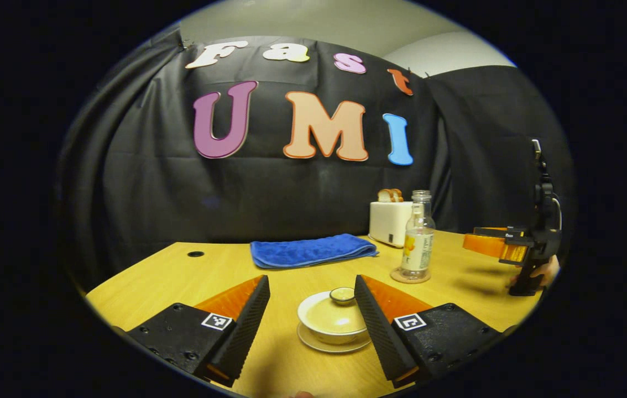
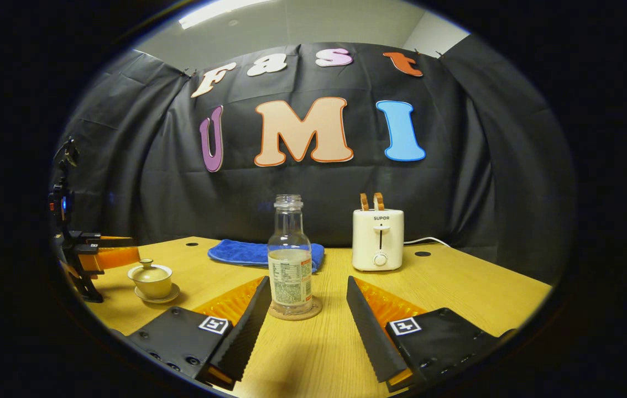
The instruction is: Open the teacup lid with one hand, grasp the water bottle and pour water into the teacup with the other hand; after pouring, place the water bottle on the coaster and then close the teacup lid.
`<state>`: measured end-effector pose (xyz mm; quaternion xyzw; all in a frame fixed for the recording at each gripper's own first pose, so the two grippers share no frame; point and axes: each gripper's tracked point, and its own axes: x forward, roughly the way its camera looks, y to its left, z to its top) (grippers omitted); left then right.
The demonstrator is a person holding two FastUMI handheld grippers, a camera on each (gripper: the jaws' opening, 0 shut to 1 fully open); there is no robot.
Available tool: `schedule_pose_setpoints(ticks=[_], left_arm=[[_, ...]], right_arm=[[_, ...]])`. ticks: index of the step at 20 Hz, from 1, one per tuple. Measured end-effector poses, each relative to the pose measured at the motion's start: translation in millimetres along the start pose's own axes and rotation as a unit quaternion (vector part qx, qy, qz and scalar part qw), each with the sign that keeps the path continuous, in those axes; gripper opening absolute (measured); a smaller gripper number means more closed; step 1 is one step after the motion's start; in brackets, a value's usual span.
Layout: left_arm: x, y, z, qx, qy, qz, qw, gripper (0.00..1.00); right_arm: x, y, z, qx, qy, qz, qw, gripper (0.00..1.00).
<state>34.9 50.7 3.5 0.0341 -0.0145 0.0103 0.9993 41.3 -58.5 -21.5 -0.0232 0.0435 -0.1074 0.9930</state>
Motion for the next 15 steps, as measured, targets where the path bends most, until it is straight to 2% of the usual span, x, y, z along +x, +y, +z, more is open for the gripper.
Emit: schedule_pose_setpoints(ticks=[1, 2, 3, 4, 7, 10, 11, 15], left_arm=[[-3, 9, 1, 0.000, 0.000, 0.021, 1.000, 0.90], [-5, 16, 0, 0.000, 0.001, 0.041, 0.999, 0.90], [-7, 23, 0, 0.001, 0.001, 0.058, 0.998, 0.90], [-9, 29, 0, 0.001, 0.001, 0.074, 0.997, 0.90], [-14, 47, -1, 0.002, 0.001, 0.122, 0.993, 0.90], [-19, 61, 0, 0.003, 0.002, 0.165, 0.986, 0.90], [-20, 64, -1, 0.004, 0.002, 0.177, 0.984, 0.90], [-22, 65, -1, 0.004, 0.002, 0.182, 0.983, 0.90]], right_arm=[[-1, -1, 0, 0.000, 0.000, -0.005, 1.000, 0.84], [-1, -3, 0, -0.001, -0.001, -0.011, 1.000, 0.89], [-1, -5, 0, -0.001, -0.001, -0.016, 1.000, 0.84], [-1, -6, 1, -0.001, -0.001, -0.018, 1.000, 0.89], [-3, -9, 1, -0.001, -0.001, -0.027, 1.000, 0.86], [-3, -11, 1, -0.001, -0.001, -0.031, 1.000, 0.89], [-3, -10, 1, -0.001, -0.001, -0.031, 1.000, 0.84], [-3, -17, 1, -0.002, -0.002, -0.047, 0.999, 0.84]])
